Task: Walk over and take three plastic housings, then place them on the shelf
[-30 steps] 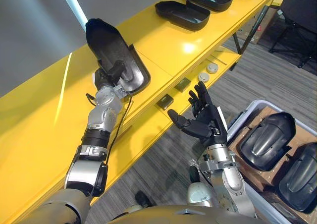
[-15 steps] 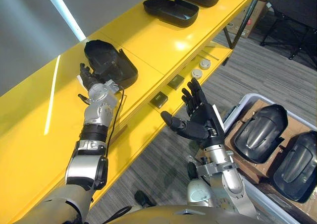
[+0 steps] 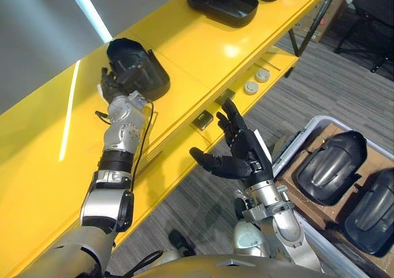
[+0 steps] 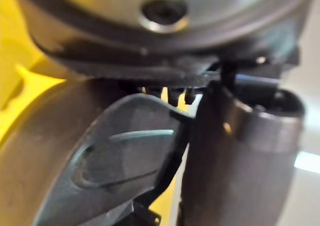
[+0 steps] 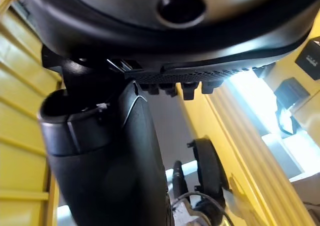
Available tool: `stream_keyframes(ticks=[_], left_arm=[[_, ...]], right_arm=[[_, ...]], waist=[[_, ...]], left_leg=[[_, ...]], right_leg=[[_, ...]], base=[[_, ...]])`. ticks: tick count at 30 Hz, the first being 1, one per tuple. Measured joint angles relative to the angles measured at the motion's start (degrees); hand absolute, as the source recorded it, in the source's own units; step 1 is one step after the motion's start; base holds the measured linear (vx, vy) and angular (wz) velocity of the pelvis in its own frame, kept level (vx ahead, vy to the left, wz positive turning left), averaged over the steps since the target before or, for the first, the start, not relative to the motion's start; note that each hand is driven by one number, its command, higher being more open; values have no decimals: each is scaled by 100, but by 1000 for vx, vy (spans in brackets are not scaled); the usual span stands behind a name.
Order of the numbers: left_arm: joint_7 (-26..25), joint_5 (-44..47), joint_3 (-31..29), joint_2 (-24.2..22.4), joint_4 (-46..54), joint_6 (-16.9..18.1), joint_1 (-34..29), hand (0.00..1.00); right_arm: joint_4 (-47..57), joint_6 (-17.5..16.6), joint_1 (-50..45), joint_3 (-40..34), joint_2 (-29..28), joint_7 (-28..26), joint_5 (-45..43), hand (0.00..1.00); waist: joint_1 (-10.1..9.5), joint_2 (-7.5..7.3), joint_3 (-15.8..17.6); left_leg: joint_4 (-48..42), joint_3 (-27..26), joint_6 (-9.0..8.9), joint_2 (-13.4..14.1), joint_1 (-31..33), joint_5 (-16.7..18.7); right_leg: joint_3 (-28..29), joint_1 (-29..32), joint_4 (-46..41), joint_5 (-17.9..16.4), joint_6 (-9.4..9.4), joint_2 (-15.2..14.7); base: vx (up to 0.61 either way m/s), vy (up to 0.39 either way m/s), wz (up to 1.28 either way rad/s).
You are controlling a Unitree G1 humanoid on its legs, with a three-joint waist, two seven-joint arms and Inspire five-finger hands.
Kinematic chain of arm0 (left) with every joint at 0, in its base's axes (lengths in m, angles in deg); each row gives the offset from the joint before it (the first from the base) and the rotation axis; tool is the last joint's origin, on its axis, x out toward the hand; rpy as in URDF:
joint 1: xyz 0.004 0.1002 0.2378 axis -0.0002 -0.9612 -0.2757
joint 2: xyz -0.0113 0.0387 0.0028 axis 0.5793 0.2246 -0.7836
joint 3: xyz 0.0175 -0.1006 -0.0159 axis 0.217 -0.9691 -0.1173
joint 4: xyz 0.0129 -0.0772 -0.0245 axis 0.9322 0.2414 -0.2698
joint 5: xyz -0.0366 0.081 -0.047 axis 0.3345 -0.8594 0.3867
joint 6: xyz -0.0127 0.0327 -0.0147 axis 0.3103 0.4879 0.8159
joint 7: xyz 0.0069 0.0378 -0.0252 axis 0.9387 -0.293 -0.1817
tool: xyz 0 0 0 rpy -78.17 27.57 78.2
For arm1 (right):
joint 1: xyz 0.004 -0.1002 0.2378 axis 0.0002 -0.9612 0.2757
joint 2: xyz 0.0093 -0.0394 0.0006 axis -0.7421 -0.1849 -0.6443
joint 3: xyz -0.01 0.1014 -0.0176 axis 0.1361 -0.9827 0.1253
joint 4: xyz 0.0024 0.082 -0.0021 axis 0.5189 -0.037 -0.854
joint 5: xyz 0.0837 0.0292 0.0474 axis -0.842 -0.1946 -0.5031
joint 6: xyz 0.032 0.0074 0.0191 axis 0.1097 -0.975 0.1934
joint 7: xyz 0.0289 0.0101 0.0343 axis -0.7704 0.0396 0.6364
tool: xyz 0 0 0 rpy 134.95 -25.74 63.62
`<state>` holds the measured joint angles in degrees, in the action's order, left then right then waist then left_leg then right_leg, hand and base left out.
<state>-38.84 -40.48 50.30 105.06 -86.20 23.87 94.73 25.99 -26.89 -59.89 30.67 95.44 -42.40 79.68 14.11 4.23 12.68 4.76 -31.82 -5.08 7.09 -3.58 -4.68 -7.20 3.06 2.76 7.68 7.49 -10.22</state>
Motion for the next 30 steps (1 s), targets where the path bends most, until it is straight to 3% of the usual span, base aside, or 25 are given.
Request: stream_keyframes(ticks=[4,6,11,14,18,21,23,25,27,30], left_arm=[[386,-592,483,260,879,-568,-236,100],[889,-797,534,548,1228,-834,-298,100],[1481,-1079,333,1080,1782,-1080,-704,100],[1524,-2479,206,1164,1813,-1343,-999,100],[1367,-3264,-365,1354,1710,-1381,-1404,100],[1225,-3237,-700,1412,2071,-853,-1966,100],[1270,-3187,-773,1321,2821,-480,-2491,100],[1463,-2788,-710,693,4145,73,-3332,100],[1710,-2539,-447,94,4658,491,-3868,100],[2089,-2510,-9,-310,4753,716,-4317,100]], right_arm=[[-77,-18,809,-310,477,206,382,100],[-364,-36,1322,-775,607,550,353,100],[-859,-44,1892,-1475,748,968,350,100],[-961,-44,1996,-1507,872,969,351,100],[-1010,-9,1988,-1531,897,903,352,100],[-1407,4,1959,-1911,970,876,362,100],[-1632,26,1957,-2186,972,762,241,100],[-2158,63,2028,-2567,976,653,-179,100],[-2754,129,2313,-2741,978,642,-509,100],[-3716,309,2959,-2871,1061,486,-850,100]], waist=[[-88,3,-1],[-213,8,-5],[-481,56,-38],[-599,75,-54],[-665,42,-84],[-842,-73,-220],[-924,-159,-294],[-1054,-272,-382],[-1126,-293,-422],[-1262,-278,-428]], left_leg=[[0,186,30,-41,-53,-28],[0,331,37,-48,-110,-47],[1,579,52,-49,-92,-108],[2,710,48,-46,-84,-141],[4,860,46,-49,-65,-172],[4,1005,51,-65,-35,-179],[2,1112,57,-74,34,-198],[2,1317,84,-130,86,-225],[2,1453,112,-187,83,-246],[14,1589,138,-230,90,-294]], right_leg=[[-184,-185,28,-4,2,-52],[-314,-334,31,-24,5,-67],[-556,-478,46,-50,-1,-77],[-698,-560,59,-62,-12,-79],[-841,-675,130,-61,-14,-77],[-999,-760,162,-75,-23,-85],[-1086,-761,163,-80,-26,-92],[-1299,-851,158,-102,-1,-141],[-1420,-936,146,-116,17,-194],[-1551,-1017,128,-143,46,-234]], base=[[-28,-12,23],[-33,-9,28],[-32,-13,25],[-10,-3,21],[-1,-2,20],[15,2,24],[18,6,30],[26,22,46],[-8,45,38],[-87,52,26]])
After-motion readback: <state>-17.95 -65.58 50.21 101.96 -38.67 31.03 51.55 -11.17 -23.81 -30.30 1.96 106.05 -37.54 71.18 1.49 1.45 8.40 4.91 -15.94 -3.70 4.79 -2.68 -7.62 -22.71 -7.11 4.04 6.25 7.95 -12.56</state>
